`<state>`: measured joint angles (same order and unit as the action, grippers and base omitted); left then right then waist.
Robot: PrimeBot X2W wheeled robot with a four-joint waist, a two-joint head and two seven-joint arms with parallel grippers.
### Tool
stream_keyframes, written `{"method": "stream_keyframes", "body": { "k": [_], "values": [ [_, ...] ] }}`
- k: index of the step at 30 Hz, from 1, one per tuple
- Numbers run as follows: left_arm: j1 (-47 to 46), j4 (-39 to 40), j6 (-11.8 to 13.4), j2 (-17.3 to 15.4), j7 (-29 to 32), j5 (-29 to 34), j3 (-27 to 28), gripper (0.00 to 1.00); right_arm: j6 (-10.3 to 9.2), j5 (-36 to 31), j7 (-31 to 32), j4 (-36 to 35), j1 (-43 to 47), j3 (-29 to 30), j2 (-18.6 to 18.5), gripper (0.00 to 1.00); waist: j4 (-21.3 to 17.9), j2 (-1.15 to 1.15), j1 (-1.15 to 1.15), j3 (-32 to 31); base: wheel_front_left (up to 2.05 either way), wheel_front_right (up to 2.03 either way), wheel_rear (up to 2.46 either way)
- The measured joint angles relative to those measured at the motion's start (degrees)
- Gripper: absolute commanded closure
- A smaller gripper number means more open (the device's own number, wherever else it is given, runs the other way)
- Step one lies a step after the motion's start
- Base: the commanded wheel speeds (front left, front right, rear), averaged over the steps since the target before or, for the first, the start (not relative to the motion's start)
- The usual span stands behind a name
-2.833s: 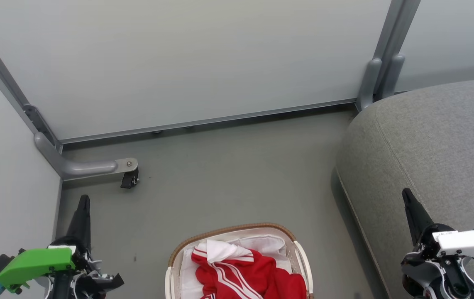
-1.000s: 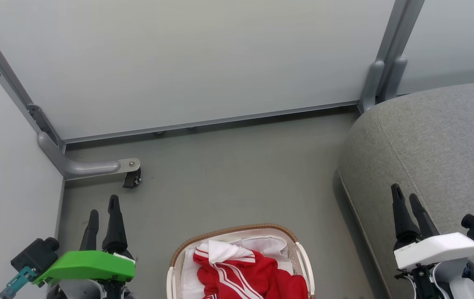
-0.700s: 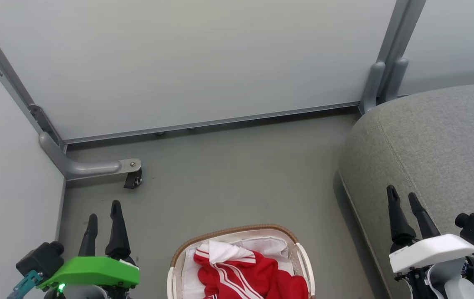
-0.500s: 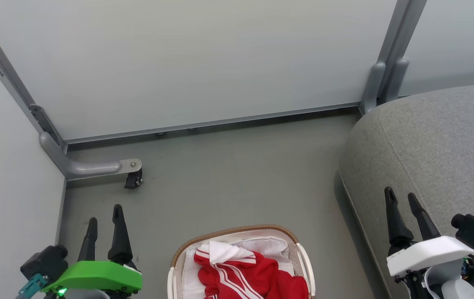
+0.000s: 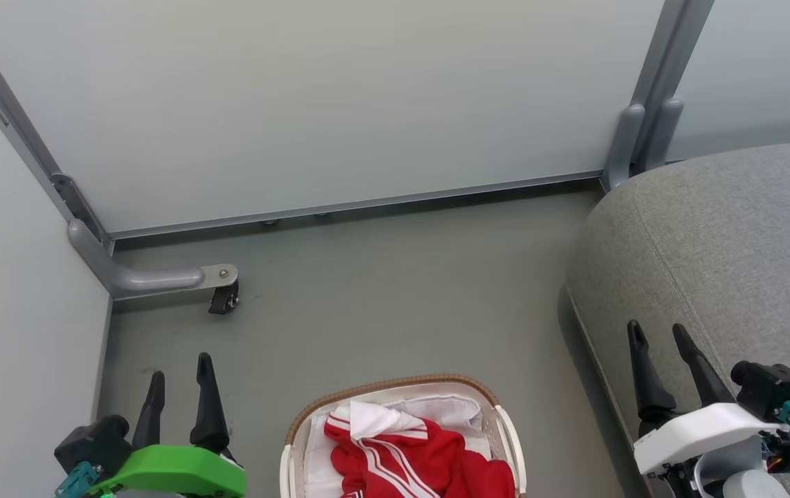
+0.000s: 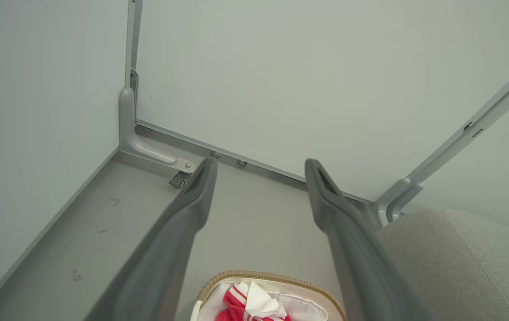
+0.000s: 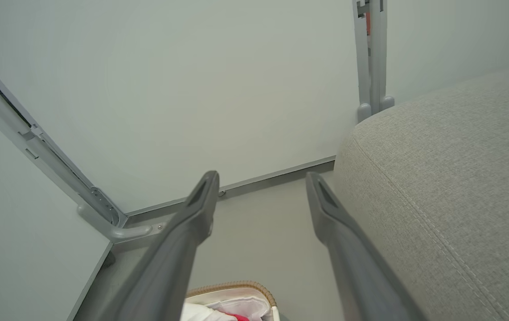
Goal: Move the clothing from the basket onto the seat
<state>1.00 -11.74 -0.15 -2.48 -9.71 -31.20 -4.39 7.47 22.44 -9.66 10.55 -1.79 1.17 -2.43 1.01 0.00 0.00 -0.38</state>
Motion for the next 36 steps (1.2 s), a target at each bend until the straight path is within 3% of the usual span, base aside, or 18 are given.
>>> {"method": "stream_keyframes", "body": {
  "k": [36],
  "values": [
    [1.1,-3.2,1.4,-0.2,-4.3,13.8,-2.2,0.0,0.01,-18.0,-4.3,0.7,0.4,-1.2,-0.2,0.0,0.6,0.0,0.0,-0.4,0.0,0.0,0.0]
  ]
}}
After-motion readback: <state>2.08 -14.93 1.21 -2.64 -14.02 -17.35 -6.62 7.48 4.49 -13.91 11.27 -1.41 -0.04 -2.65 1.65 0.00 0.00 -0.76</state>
